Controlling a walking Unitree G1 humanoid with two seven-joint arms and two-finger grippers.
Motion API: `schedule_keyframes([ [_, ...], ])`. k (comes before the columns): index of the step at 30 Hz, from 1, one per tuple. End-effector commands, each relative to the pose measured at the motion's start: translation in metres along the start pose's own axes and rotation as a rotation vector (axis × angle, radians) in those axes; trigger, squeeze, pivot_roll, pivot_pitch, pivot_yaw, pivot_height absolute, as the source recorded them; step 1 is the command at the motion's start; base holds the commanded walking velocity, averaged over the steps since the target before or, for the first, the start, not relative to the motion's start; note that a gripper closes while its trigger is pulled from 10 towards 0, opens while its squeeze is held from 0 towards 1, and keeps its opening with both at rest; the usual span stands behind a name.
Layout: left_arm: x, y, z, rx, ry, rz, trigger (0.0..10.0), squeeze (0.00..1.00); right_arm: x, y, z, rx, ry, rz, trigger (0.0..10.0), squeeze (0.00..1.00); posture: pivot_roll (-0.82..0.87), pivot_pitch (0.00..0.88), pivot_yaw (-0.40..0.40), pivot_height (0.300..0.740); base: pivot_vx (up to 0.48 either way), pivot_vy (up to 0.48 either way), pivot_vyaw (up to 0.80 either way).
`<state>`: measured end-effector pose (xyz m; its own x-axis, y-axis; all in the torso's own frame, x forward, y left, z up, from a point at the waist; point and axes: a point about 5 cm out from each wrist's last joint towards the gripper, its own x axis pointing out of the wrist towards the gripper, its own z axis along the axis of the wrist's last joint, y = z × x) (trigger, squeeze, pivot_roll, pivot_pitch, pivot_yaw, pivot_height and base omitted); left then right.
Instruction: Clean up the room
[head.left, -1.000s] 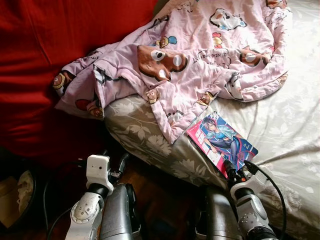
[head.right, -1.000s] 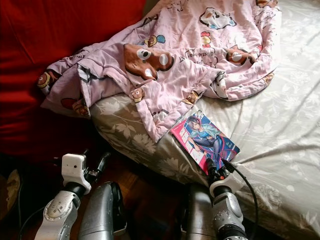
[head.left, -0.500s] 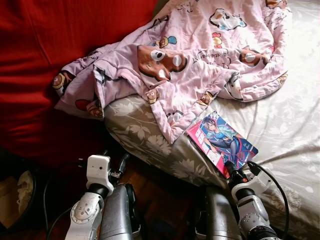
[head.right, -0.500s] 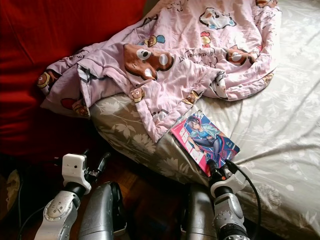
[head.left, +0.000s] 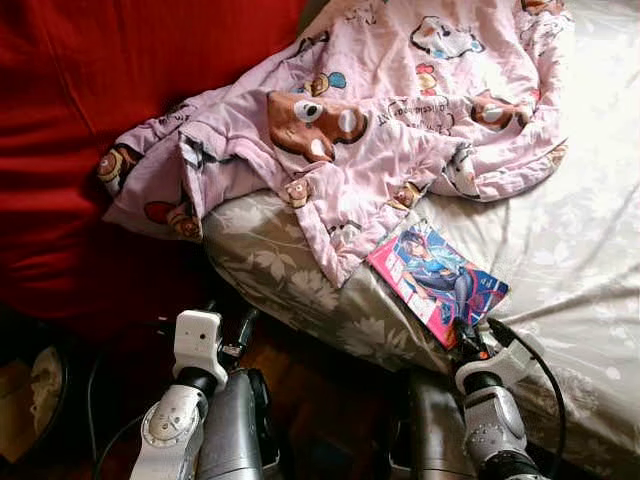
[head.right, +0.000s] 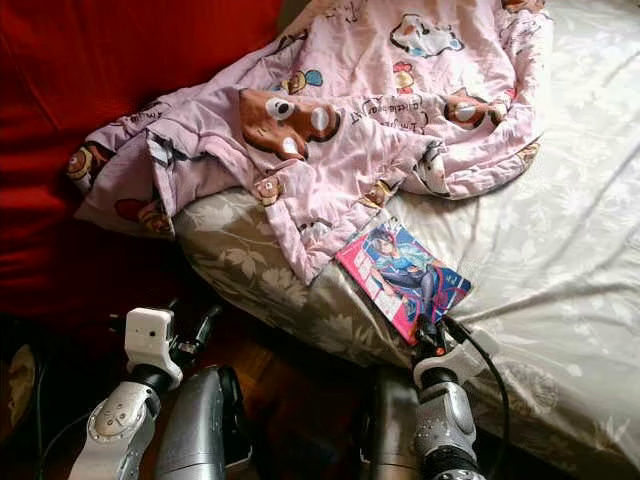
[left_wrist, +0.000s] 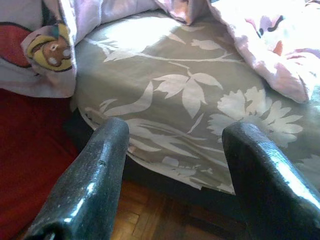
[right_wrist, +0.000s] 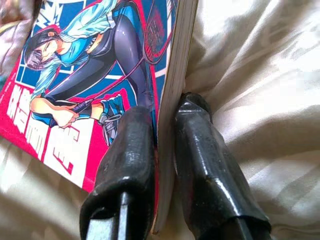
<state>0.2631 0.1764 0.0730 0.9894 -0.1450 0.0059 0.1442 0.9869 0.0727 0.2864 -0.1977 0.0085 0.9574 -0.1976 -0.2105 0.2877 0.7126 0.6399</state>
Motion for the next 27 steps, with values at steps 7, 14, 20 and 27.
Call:
schedule_keyframes([
  [7,-0.007,0.000,-0.009,0.027,0.041,-0.006,10.0,0.00,-0.020,-0.037,-0.005,0.186,-0.056,-0.279,0.0,0.00,0.13,0.253,0.013,0.560,0.000,0.000,0.00],
  [14,-0.007,-0.001,-0.009,0.036,0.040,-0.010,10.0,0.00,-0.027,-0.044,-0.019,0.226,0.033,-0.317,0.0,0.00,0.13,0.255,0.011,0.560,0.000,0.000,0.00],
  [20,-0.009,0.001,-0.009,0.042,0.040,-0.004,10.0,0.00,-0.026,-0.038,-0.004,0.117,-0.063,-0.267,0.0,0.00,0.14,0.256,0.009,0.560,0.000,0.000,0.00],
  [27,-0.008,-0.001,-0.011,0.041,0.043,-0.010,10.0,0.00,-0.027,-0.035,0.024,0.155,-0.188,-0.253,0.0,0.00,0.12,0.257,0.007,0.560,0.000,0.000,0.00],
])
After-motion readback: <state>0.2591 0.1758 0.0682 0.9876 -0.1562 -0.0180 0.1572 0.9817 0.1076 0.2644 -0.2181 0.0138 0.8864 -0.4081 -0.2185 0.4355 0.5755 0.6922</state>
